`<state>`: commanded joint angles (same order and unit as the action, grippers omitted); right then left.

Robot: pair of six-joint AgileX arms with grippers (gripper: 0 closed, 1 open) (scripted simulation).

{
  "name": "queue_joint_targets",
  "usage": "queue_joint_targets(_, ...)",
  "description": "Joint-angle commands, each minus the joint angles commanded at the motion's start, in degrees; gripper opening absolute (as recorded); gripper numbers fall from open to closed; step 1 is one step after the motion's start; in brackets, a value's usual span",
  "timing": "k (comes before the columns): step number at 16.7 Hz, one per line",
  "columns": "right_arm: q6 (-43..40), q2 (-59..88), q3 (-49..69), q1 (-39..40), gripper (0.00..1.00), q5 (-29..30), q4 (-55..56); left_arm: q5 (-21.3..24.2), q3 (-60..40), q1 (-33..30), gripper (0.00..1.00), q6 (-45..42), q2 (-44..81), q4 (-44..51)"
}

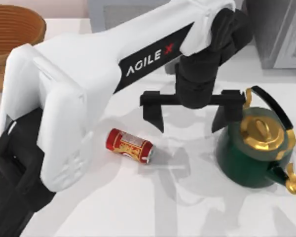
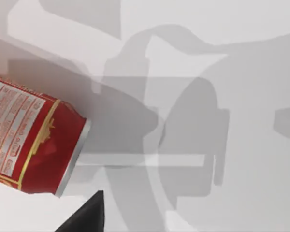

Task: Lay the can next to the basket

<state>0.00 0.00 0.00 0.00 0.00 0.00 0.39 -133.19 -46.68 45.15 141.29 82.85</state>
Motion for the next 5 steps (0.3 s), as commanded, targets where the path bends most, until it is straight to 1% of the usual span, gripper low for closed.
queue_joint_targets(3,0.0,0.0,0.0,0.0,1.00,0.0,0.0,0.0,-4.4,-0.1,1.00,-0.1,0.2,3.5)
queue_joint_targets(5,0.0,0.0,0.0,0.0,1.00,0.0,0.0,0.0,-5.1,-0.1,1.00,-0.1,0.2,4.0)
